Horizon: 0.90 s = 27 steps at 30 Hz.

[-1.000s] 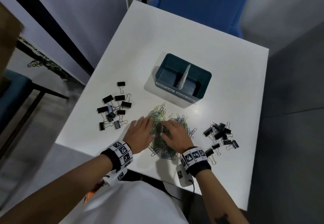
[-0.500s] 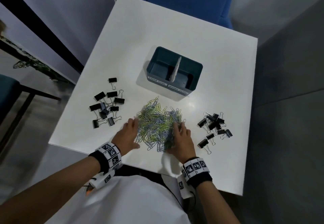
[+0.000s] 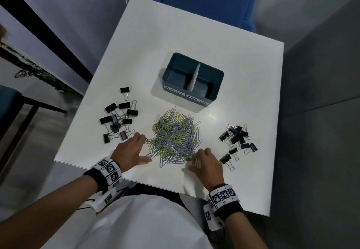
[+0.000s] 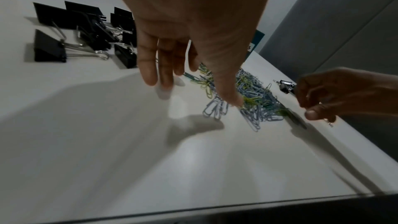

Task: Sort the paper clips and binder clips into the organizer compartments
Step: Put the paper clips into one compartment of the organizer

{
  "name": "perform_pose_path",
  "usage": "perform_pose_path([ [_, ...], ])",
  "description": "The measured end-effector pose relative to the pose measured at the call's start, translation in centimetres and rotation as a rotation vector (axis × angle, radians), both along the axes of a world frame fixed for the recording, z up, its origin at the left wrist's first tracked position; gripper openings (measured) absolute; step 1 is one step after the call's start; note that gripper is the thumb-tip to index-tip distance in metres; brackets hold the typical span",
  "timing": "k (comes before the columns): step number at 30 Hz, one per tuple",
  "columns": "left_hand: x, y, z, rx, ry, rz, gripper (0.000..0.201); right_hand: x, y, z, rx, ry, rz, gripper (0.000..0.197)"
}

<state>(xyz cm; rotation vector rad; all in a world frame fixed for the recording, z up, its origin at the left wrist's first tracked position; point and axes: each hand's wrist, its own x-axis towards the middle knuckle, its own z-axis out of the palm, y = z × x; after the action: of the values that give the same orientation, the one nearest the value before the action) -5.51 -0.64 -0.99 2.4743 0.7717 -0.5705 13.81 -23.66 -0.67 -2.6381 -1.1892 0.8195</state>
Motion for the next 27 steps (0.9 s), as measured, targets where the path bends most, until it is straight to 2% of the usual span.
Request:
perform_pose_path([
  [3, 0.2, 0.1, -0.7, -0.017, 0.149, -0.077, 0.083, -0.7, -0.3, -1.0, -0.108, 0.028, 0.042, 0.064],
  [7, 2.6, -1.1, -1.0, -0.060, 0.076, -0.110, 0.073, -1.8, 2.2, -1.9, -0.032, 0.020, 0.038, 0.048],
  [11, 4.9, -2.3, -0.6, -0.106, -0.016, -0.041, 0.077, -2.0, 4.2, -2.0, 0.087, 0.025, 0.003, 0.026],
  [13, 5.3, -2.5, -0.2, -0.116, -0.079, -0.020, 0.059, -1.7, 4.4, -1.6, 0.151, 0.039, -0.017, 0.022],
  [14, 5.3, -2.3, -0.1, -0.108, -0.110, -0.013, 0.051, -1.4, 4.3, -1.4, 0.176, 0.048, -0.037, 0.024],
  [16, 5.1, -1.7, 0.0, -0.056, -0.172, -0.009, 0.049, -0.4, 4.0, -0.9, 0.198, 0.047, -0.083, 0.036],
  [19, 5.5, -0.2, -0.3, 0.068, -0.180, 0.001, 0.069, 2.1, 4.4, -1.0, 0.123, 0.022, -0.097, 0.072],
  [21, 6.4, 0.7, -0.5, 0.069, -0.145, 0.035, 0.086, 3.8, 5.6, -0.9, 0.051, 0.065, -0.095, 0.091],
  [24, 8.6, 1.2, -0.5, 0.029, -0.082, 0.022, 0.094, 5.5, 8.0, -0.8, -0.011, 0.075, -0.041, 0.094],
  [27, 10.7, 0.8, -0.3, 0.000, -0.064, -0.013, 0.081, 5.3, 10.1, -0.7, -0.026, 0.063, 0.062, 0.086],
])
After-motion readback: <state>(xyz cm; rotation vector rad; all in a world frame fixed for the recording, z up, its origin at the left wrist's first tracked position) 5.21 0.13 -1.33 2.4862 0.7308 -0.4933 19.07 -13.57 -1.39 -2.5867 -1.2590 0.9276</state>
